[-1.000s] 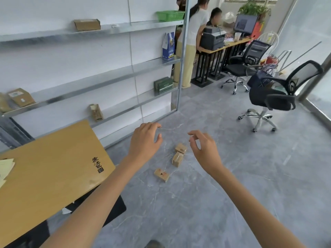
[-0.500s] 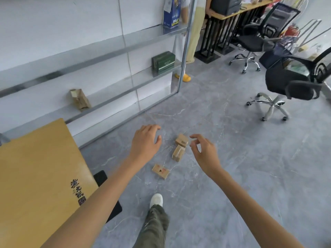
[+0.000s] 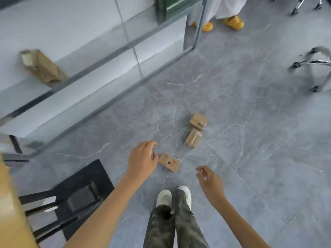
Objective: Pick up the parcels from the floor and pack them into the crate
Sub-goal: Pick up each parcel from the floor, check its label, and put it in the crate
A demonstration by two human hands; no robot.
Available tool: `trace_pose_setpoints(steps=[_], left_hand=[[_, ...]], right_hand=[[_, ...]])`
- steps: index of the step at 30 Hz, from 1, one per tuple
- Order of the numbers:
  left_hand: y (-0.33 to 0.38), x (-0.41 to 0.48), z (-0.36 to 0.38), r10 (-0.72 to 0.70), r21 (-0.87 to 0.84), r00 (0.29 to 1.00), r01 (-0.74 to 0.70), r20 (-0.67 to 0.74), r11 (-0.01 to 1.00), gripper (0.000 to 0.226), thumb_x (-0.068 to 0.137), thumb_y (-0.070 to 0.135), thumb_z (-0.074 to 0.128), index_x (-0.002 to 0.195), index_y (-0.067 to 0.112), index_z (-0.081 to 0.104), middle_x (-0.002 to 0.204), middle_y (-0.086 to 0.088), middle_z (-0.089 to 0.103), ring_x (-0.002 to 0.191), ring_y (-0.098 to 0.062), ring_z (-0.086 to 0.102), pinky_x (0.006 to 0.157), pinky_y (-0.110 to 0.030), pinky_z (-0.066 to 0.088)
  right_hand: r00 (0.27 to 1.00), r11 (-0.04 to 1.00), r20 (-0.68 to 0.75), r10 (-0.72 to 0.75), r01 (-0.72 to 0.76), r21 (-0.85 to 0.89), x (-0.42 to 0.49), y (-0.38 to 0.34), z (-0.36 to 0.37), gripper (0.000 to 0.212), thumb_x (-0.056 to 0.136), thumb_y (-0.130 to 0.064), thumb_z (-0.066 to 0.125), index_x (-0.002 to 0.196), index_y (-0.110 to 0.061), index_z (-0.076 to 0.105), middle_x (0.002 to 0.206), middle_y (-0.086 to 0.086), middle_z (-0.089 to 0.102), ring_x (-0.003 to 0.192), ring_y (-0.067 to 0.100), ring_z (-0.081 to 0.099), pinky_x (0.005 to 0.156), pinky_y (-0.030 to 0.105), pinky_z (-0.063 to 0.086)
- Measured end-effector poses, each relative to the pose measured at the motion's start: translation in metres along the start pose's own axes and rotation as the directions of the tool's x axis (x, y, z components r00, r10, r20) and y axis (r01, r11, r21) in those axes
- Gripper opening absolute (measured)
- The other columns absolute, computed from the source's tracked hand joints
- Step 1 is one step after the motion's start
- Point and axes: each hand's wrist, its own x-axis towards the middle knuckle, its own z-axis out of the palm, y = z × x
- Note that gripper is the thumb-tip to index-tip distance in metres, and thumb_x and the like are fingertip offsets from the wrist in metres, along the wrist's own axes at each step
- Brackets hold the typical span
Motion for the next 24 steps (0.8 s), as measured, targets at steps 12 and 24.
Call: trace_pose_setpoints(steps=[12, 24], left_hand=[[-0.229, 0.119, 0.443, -0.316, -0.063, 0.782, 0.411, 0.537, 0.91, 0.081, 0.09, 0.005, 0.05, 0.151, 0.011, -0.003, 0.157, -0.012, 0.011, 0.144, -0.027, 0.016, 0.115, -0.041, 0.022], [-0.173, 0.121, 0.371, -0.453, -0.324, 0.804, 0.578, 0.385, 0.749, 0.025, 0.089, 0.006, 0.057, 0.113, 0.005, 0.049, 0.101, -0.003, 0.053, 0.088, -0.016, 0.049, 0.058, -0.024, 0.032]], right_hand=[[0.805, 0.809, 0.412, 0.428, -0.544, 0.223, 0.309, 0.272, 0.258, 0.044, 0.094, 0.0, 0.047, 0.137, 0.0, 0.043, 0.119, 0.014, 0.05, 0.112, 0.024, 0.047, 0.108, 0.04, 0.034], [0.85, 0.644, 0.455, 0.265, -0.507, 0.573, 0.27, 0.199, 0.198, 0.047, 0.093, 0.012, 0.034, 0.131, -0.013, 0.042, 0.129, 0.01, 0.052, 0.12, 0.024, 0.048, 0.108, 0.041, 0.036]])
